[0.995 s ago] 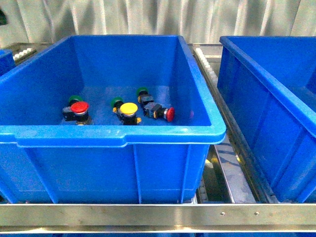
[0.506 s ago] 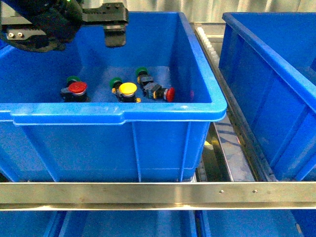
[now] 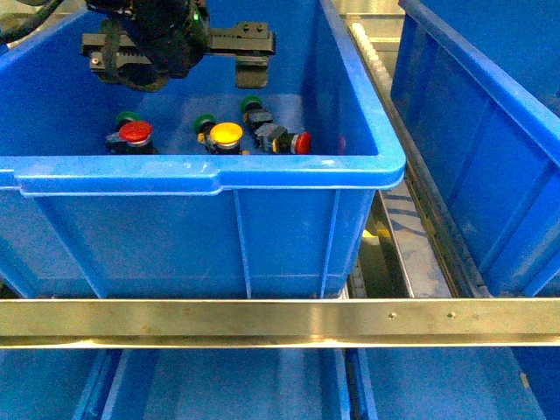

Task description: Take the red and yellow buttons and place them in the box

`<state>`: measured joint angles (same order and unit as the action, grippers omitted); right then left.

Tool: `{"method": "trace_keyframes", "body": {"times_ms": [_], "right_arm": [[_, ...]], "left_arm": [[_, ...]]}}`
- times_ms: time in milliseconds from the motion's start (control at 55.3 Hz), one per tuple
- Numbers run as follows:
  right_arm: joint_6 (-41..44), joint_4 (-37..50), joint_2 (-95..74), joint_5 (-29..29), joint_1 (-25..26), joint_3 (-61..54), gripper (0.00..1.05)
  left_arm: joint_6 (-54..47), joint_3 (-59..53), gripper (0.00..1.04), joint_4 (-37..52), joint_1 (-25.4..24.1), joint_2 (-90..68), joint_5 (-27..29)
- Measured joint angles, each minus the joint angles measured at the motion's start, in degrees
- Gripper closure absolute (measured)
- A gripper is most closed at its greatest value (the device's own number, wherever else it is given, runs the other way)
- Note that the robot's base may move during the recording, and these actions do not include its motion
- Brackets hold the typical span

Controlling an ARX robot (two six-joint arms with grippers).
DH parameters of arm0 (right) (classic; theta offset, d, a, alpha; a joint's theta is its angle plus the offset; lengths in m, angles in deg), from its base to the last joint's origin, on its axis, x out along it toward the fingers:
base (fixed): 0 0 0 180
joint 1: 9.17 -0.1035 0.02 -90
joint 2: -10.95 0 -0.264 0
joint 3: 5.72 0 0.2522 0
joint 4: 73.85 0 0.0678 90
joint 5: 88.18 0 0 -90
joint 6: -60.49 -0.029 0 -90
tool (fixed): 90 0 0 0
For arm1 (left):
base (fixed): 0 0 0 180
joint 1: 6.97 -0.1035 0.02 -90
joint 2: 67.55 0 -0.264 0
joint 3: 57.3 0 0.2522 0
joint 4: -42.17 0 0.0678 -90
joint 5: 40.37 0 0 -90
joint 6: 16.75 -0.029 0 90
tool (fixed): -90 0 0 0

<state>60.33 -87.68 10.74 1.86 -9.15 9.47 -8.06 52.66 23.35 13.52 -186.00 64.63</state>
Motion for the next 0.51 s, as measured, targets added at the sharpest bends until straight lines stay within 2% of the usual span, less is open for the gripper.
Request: {"method": "trace_keyframes", "body": {"times_ms": [235, 506], "right_arm": [[-0.02, 0.00, 0.00, -0.02, 0.00, 0.00, 0.06], [0.00, 0.00, 0.00, 0.00, 0.00, 0.00, 0.06]], "left_arm": [[0.42, 5.90, 0.08, -3.65, 2.54, -5.81, 1.81], [0.20, 10.95, 0.08, -7.41, 3.04, -11.02, 4.07]]}}
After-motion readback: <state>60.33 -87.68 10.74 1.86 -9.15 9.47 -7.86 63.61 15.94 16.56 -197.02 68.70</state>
